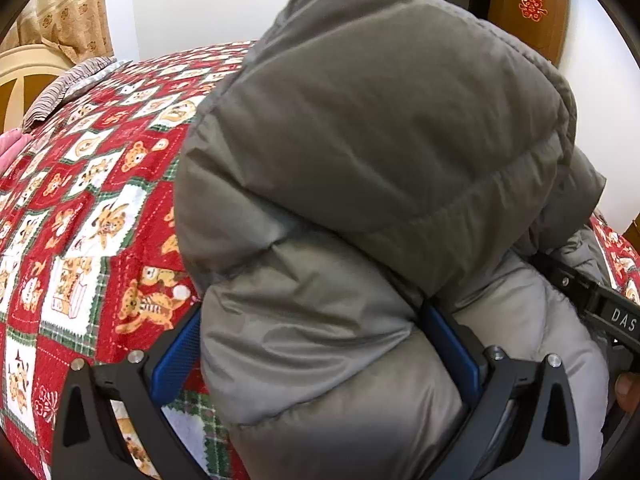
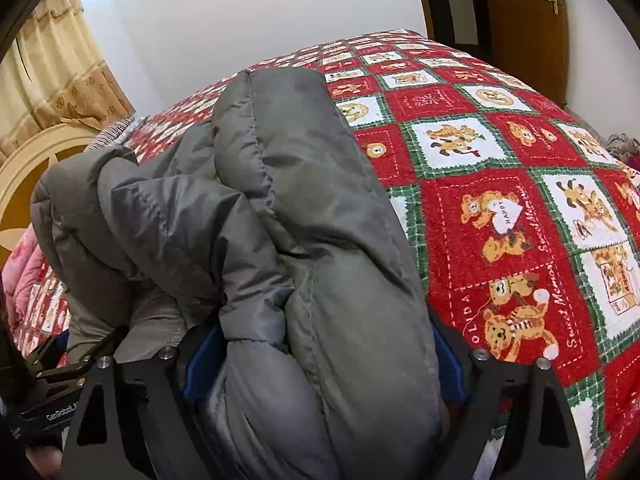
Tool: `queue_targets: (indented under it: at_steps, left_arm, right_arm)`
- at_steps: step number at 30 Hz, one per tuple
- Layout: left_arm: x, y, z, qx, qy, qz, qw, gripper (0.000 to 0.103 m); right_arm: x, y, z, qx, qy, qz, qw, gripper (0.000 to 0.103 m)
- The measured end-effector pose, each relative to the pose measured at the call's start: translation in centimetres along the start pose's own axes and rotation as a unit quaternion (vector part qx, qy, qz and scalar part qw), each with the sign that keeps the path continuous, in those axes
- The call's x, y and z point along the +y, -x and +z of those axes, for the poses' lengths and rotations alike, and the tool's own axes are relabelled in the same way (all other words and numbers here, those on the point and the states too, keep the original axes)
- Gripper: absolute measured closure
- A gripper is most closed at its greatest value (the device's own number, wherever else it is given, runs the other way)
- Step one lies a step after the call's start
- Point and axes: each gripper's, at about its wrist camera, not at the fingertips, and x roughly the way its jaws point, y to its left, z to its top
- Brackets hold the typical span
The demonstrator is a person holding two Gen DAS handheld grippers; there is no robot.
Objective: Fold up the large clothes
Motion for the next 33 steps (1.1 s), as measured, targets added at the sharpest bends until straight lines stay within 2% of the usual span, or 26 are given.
queue_targets:
  at_steps: [4, 8, 14, 19, 21, 22, 24, 25, 27, 33]
  left_arm:
    - [-0.3, -0.1, 0.2, 0.0, -0.01, -0.012, 0.9999, 0.0]
    - [-0.3, 0.2, 0.2, -0.002, -0.021, -0.018, 0.9996, 0.005]
    - [-0.9, 0.6, 0.1, -0.009, -0.037, -0.015, 0.9992, 0.011]
    - [-1.6, 1.0, 0.0, -0.018, -0.051, -0.011, 0.9985, 0.018]
    - [-1.8, 1.1, 0.0, -0.022, -0.061, -0.01, 0.9978, 0.026]
    - [-2.1, 1.3, -0.1, -0.026, -0.07, -0.007, 0.9972, 0.029]
    - [-2.9, 2.1, -0.3, -0.037, -0.089, -0.001, 0.9953, 0.047]
    - [-3.2, 2.6, -0.4, -0.044, -0.1, 0.008, 0.9939, 0.052]
    - [-3.8, 3.7, -0.6, -0.054, -0.117, 0.023, 0.9913, 0.068]
    - [-2.5, 8.7, -1.4, -0.074, -0.117, 0.046, 0.9893, 0.078]
  right_arm:
    - [-0.4, 0.2, -0.1, -0.003, -0.005, 0.024, 1.0, 0.031]
    - [-0.2, 0.4, -0.3, -0.001, -0.001, 0.039, 0.999, 0.043]
    - [-0.3, 0.6, -0.5, 0.0, -0.005, 0.056, 0.998, 0.05]
    - [-0.3, 0.5, -0.6, 0.0, -0.005, 0.062, 0.998, 0.052]
    - [-0.2, 0.6, -0.7, 0.001, -0.002, 0.061, 0.998, 0.057]
    - [-0.1, 0.7, -0.7, 0.0, 0.0, 0.064, 0.998, 0.063]
    - [0.3, 1.3, -1.0, -0.005, 0.009, 0.073, 0.997, 0.072]
    - [0.5, 1.6, -1.1, -0.007, 0.012, 0.076, 0.997, 0.076]
    - [1.1, 2.5, -1.4, -0.013, 0.018, 0.082, 0.996, 0.079]
    - [3.4, 5.3, -2.5, -0.02, 0.03, 0.112, 0.993, 0.081]
